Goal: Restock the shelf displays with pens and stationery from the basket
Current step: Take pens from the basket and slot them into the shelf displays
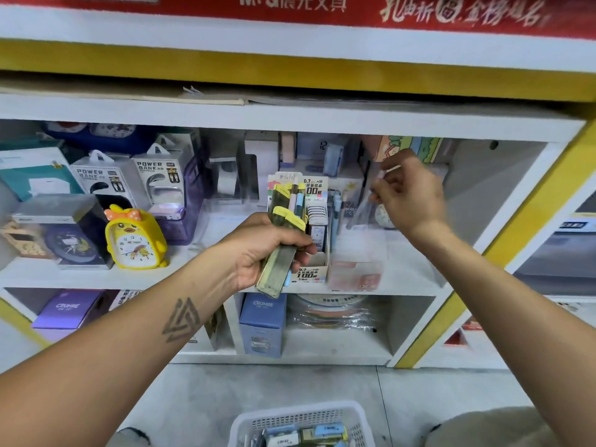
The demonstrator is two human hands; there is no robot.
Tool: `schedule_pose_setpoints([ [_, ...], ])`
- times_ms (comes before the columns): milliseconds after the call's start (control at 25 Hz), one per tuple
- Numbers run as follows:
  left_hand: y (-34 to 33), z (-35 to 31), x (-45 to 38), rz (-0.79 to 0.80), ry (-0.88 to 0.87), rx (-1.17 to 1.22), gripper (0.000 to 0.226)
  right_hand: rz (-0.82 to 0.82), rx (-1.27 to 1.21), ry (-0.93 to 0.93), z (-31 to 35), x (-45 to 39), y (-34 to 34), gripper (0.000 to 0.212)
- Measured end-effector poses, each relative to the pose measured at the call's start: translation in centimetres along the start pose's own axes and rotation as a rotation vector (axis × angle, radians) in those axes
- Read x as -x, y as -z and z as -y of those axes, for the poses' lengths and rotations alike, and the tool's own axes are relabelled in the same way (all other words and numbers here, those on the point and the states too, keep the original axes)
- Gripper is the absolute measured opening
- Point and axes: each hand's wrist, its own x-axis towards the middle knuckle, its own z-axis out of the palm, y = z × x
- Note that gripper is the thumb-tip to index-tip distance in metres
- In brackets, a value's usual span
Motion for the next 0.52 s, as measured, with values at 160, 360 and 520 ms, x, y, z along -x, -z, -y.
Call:
schedule_pose_setpoints([
  [160, -1.2, 0.1, -0.2, 0.020, -0.003, 0.003, 0.014, 0.092, 0.113, 0.061, -1.7, 0.8, -0.7, 0.011],
  [360, -1.8, 0.4, -0.6, 0.041, -0.012, 0.007, 0.006, 0.144, 0.192, 0.177, -1.9, 1.1, -1.7, 0.005],
  [520, -1.6, 0.2, -0.9, 0.063, -0.014, -0.003, 0.006, 0.124, 0.199, 0.238, -1.8, 1.0, -1.9, 0.004],
])
